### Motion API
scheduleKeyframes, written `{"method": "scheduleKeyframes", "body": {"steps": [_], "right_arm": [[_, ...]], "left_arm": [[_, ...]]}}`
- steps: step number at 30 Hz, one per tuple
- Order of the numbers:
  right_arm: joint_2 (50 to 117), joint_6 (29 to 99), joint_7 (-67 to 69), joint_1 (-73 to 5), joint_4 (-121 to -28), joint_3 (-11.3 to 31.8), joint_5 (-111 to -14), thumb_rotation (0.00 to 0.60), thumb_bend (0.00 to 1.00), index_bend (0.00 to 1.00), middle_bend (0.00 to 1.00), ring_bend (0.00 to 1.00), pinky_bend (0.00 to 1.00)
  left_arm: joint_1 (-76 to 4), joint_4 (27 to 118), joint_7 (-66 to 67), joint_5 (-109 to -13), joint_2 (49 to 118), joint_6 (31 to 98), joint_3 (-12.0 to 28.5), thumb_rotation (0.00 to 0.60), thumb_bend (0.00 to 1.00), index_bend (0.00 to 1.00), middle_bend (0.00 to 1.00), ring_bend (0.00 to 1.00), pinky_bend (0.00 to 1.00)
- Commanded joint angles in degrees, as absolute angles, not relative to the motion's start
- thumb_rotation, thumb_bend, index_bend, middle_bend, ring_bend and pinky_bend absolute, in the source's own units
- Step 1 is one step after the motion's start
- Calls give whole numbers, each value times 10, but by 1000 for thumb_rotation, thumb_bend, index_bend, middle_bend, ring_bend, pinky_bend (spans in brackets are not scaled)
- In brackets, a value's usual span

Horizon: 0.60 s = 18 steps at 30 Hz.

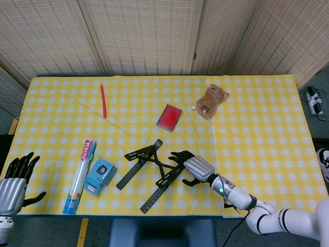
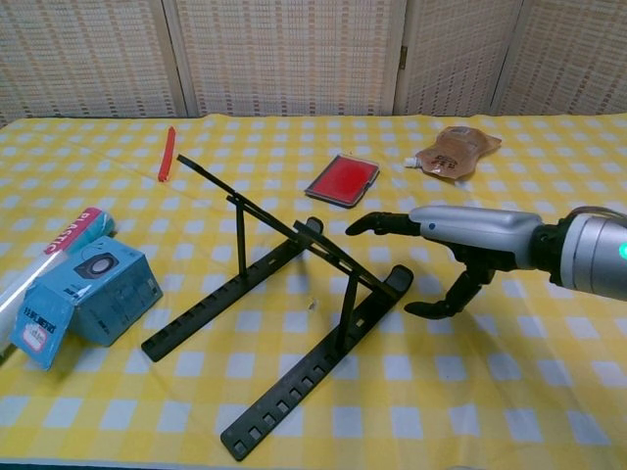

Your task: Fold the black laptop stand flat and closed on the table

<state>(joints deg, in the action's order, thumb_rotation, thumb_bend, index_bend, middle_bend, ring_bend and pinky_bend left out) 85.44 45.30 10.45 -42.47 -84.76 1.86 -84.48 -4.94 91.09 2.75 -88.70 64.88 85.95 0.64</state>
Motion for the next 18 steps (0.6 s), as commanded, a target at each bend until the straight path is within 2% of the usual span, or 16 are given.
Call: {"method": "scheduleKeyframes", "body": {"steps": [1, 10, 18], "right_arm": [[887, 466, 103, -428, -825, 26, -851, 600, 395, 0, 0, 0, 0], [965, 480, 82, -442, -744, 49, -840, 600, 395, 0, 0, 0, 0], [992, 482, 71, -452, -690, 65, -827, 600, 393, 0, 0, 0, 0]], "left_arm": [[-50, 910, 26, -887, 649, 858, 6, 600, 89, 0, 0, 0, 0], [-55, 907, 22, -885, 649, 853, 10, 600, 89, 0, 0, 0, 0], [-57, 901, 18, -880, 650, 849, 12, 600, 90, 0, 0, 0, 0]]}}
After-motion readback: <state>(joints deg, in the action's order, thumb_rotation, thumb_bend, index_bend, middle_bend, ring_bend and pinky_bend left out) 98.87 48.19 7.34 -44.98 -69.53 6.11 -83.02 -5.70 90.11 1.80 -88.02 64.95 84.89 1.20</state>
